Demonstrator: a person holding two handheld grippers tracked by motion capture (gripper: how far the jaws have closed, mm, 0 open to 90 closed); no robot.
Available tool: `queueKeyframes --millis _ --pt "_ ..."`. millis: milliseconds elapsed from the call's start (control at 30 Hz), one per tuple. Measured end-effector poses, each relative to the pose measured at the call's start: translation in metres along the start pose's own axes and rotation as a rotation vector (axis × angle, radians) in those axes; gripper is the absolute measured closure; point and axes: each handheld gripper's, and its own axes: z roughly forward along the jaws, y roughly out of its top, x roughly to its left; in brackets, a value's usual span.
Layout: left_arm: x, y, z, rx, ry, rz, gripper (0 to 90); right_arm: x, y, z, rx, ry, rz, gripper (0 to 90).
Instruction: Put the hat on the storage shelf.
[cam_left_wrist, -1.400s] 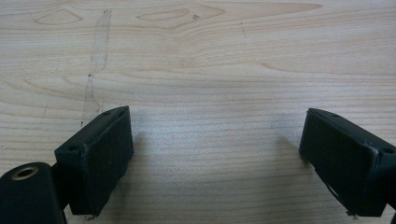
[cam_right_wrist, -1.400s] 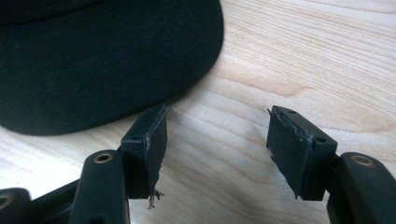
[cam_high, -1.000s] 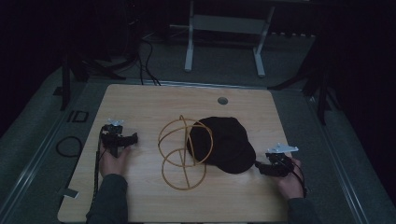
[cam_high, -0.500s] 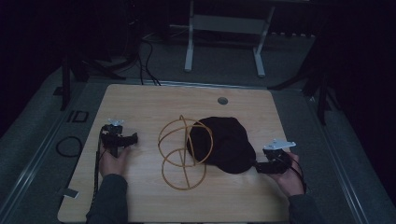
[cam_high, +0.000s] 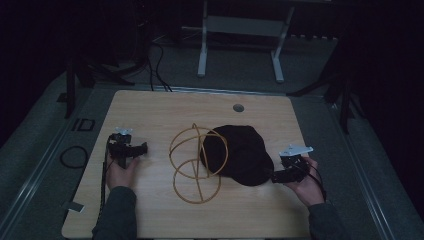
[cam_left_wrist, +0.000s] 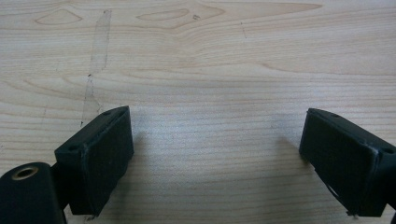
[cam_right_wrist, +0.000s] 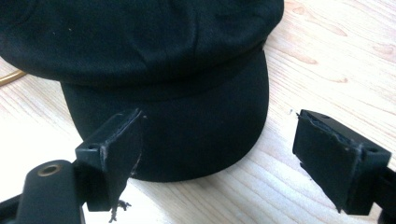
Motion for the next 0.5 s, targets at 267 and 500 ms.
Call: queueKeyframes --millis 267,500 --pt "0.0 0.0 0.0 0.002 0.0 0.002 9.5 0.004 0.01 -0.001 -0.008 0.014 -0.027 15.2" --pt "0.0 0.0 0.0 0.002 0.0 0.002 9.5 0.005 0.02 -0.002 -0.023 0.035 -0.041 15.3"
